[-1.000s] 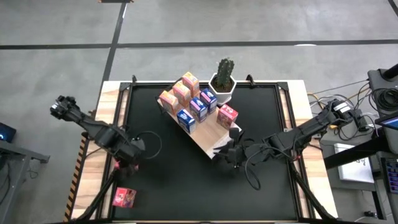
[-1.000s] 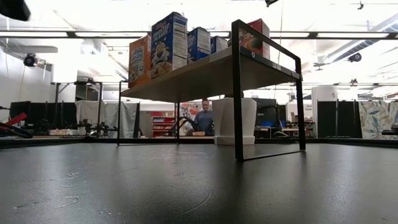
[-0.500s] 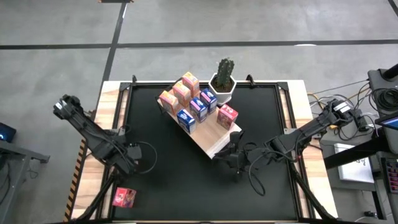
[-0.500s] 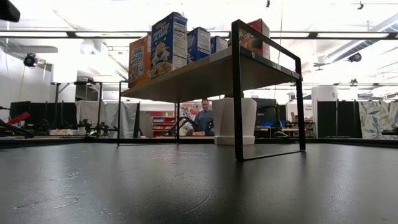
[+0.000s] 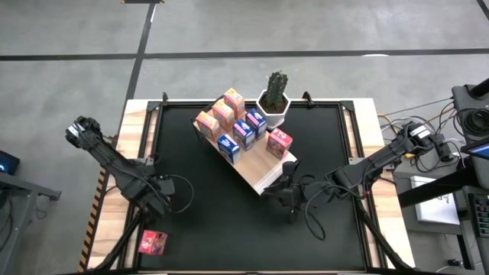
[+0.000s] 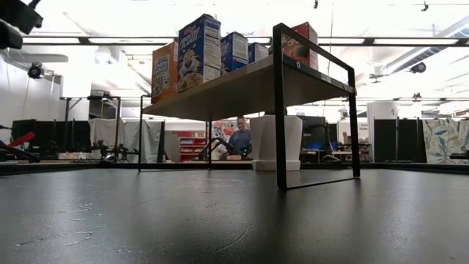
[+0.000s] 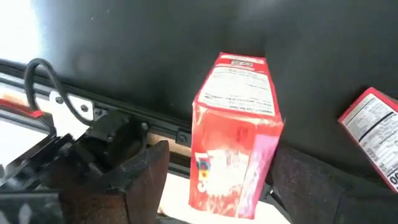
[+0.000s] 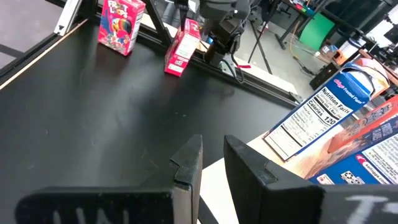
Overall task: Stack cereal on shelf
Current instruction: Put the top red cereal box on the shelf aligned with the other red cereal box
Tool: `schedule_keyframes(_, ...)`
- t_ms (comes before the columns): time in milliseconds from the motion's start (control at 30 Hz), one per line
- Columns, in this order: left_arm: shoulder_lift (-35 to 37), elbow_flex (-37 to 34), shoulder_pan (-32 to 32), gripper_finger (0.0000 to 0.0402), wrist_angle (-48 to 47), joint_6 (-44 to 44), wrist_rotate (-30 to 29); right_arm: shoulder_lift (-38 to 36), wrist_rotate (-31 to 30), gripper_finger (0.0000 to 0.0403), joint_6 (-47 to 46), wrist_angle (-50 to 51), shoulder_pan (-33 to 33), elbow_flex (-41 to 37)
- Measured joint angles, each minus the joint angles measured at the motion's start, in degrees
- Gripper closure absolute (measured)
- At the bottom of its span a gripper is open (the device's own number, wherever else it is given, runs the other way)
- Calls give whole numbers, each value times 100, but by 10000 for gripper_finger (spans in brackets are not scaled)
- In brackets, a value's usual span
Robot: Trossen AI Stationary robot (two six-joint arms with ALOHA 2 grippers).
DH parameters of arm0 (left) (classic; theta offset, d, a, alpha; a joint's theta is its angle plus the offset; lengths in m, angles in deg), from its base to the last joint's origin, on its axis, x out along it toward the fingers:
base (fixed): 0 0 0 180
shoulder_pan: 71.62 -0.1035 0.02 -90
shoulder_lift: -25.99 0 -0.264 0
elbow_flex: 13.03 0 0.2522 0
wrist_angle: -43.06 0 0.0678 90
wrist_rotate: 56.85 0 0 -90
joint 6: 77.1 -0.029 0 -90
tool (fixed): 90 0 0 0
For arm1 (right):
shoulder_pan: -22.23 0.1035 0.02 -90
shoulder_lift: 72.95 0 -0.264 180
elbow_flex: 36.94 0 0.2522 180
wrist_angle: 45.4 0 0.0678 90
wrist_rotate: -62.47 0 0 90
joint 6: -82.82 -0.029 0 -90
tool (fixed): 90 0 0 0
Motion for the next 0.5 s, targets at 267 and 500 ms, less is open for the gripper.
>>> schedule_keyframes(267, -21, -66, 0, 198, 319, -108, -37, 0, -2, 346, 0, 0, 0, -1)
schedule_keyframes(500, -68, -66, 0, 256, 398, -108, 16, 0, -1, 346, -24, 0, 1, -1)
